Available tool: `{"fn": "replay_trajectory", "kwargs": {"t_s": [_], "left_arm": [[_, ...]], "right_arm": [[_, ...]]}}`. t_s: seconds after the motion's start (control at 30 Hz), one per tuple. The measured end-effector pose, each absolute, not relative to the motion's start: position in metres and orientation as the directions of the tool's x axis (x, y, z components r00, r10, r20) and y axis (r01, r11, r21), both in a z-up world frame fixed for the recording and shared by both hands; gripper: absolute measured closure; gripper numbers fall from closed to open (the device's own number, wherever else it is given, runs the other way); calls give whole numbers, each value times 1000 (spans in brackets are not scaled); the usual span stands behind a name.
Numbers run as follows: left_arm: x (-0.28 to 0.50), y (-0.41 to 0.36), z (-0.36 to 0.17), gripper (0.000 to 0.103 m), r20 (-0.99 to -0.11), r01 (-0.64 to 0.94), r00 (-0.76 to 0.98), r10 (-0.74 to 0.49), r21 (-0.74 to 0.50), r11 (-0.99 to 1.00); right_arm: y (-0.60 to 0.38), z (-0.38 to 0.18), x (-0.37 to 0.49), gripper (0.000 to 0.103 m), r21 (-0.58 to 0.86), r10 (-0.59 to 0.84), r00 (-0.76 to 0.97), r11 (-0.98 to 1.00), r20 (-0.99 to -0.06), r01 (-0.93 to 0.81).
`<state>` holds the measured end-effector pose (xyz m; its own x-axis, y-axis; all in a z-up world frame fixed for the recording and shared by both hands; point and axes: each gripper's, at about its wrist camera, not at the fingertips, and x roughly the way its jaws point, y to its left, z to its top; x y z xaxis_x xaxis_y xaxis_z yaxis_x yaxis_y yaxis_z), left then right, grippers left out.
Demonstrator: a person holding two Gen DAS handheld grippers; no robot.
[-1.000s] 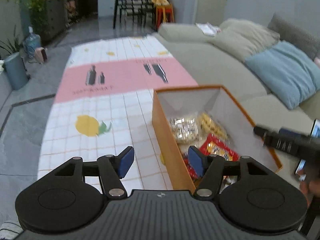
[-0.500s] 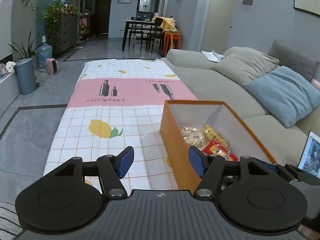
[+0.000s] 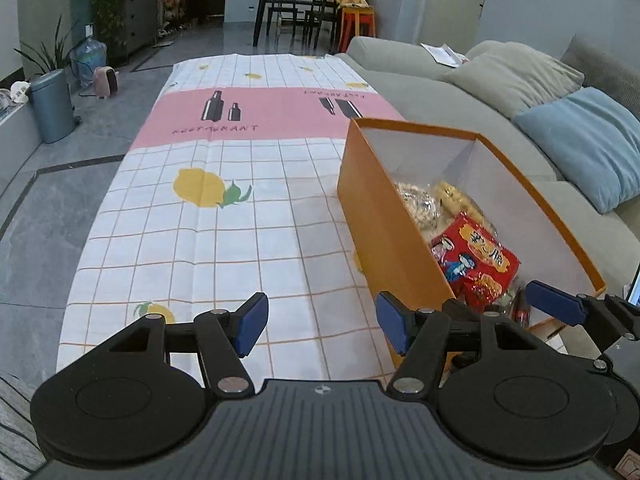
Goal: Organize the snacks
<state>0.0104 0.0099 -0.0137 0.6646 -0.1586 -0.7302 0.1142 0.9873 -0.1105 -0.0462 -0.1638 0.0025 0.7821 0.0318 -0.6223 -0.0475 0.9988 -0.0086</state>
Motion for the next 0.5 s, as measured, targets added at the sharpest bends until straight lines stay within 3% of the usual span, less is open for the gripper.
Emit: {"fn": "replay_trajectory", "kwargs": {"t_s": [0.5], "left_arm": [[10,2,-18,30,-743,134,650,-158,-94,987]], "right_arm": [[-163,-1,-51,31,-34,7,758,999,-652,-39]]}}
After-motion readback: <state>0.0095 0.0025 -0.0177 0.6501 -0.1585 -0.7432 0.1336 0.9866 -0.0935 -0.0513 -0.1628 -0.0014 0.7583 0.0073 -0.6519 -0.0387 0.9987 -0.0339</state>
